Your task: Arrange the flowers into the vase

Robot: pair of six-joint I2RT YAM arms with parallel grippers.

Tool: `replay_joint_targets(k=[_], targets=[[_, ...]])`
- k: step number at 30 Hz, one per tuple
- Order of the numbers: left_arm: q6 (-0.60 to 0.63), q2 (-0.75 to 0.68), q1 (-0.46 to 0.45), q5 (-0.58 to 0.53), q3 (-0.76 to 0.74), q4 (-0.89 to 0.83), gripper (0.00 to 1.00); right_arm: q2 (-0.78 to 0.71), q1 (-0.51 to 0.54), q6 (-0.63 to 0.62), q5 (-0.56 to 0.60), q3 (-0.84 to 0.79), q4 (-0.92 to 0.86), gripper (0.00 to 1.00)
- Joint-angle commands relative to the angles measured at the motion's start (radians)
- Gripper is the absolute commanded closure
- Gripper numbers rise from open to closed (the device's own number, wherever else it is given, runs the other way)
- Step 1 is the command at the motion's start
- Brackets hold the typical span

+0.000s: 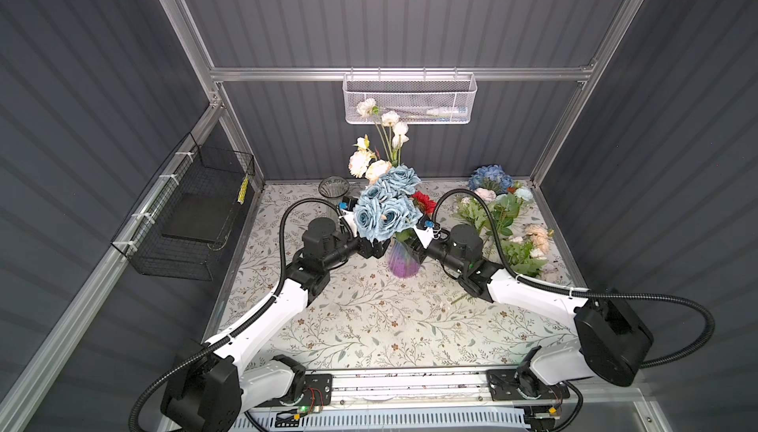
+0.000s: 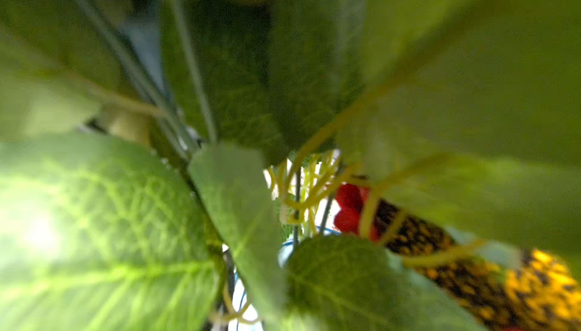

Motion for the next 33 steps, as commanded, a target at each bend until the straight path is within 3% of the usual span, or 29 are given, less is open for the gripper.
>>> replay_joint_targets(k=[1, 10, 17, 21, 27, 33], targets=[[0.008, -0.022, -0.002, -0.054, -0.019, -0.009, 0.01, -0.053, 0.003, 0.002, 0.006, -0.023, -0.002, 0.49], [-0.047, 0.004, -0.001, -0.154, -0.014, 0.054, 0.01, -0.207, 0.003, 0.04, 0.024, -0.129, -0.016, 0.43], [-0.068, 0.061, -0.002, -0.192, 0.0, 0.132, 0.01, -0.416, -0.004, 0.059, 0.102, -0.275, -0.039, 0.36], [-0.074, 0.081, -0.002, -0.192, 0.006, 0.169, 0.01, -0.547, -0.028, 0.062, 0.173, -0.327, -0.138, 0.32], [-0.08, 0.095, -0.002, -0.185, 0.005, 0.186, 0.01, -0.638, -0.161, 0.162, 0.249, -0.354, -0.307, 0.3], [-0.078, 0.069, -0.002, -0.179, -0.011, 0.17, 0.01, -0.578, -0.317, 0.29, 0.303, -0.277, -0.511, 0.29]])
